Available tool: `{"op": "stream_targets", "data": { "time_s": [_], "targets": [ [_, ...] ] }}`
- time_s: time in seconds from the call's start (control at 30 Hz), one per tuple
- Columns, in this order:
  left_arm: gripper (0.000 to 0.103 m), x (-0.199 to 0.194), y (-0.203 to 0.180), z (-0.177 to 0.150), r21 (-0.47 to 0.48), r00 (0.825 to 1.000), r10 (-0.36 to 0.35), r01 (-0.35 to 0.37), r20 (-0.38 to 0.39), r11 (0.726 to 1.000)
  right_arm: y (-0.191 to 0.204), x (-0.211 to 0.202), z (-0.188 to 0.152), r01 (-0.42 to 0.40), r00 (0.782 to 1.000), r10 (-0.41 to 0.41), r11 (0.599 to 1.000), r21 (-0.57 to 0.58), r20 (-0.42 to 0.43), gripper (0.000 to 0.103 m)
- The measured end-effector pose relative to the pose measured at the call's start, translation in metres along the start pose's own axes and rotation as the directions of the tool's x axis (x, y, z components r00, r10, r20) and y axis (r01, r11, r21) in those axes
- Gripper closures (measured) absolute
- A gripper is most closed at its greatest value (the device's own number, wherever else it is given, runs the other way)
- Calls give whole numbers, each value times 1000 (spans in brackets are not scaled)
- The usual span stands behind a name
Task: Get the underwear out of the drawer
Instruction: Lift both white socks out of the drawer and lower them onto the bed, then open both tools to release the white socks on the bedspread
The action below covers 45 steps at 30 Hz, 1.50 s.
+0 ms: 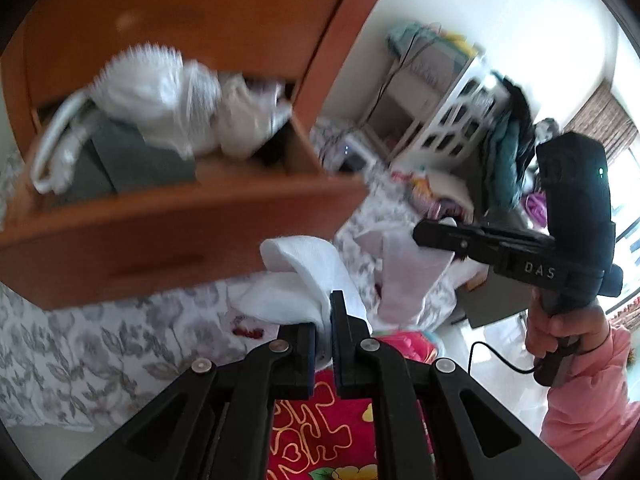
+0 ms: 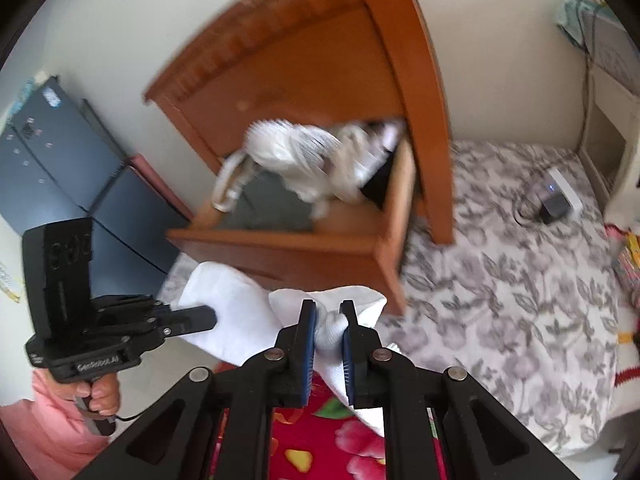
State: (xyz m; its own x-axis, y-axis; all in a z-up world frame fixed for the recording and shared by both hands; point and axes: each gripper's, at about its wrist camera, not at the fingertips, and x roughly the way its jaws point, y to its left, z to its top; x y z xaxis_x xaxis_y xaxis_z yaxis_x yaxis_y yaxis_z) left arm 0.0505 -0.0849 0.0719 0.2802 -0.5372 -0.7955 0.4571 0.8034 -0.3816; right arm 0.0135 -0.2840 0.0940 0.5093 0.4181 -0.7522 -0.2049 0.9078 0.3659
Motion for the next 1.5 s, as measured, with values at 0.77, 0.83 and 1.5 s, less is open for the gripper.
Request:
{"op": "stream_targets", "data": {
  "time_s": [0.77,0.83,1.5],
  "targets": [
    [95,96,77,-15,-171,974,163,-190,-158,967,-28,139,-38,177,967,-174,984,3,-188,84],
    [92,98,80,-16,-180,973,162,-191,-166,965,-29,141,-37,194,964,-191,981,-2,-185,74],
    [9,45,94,-22,-223,962,259,-272,-88,936,-11,115,-35,240,958,-249,967,-80,-143,3]
  ]
}}
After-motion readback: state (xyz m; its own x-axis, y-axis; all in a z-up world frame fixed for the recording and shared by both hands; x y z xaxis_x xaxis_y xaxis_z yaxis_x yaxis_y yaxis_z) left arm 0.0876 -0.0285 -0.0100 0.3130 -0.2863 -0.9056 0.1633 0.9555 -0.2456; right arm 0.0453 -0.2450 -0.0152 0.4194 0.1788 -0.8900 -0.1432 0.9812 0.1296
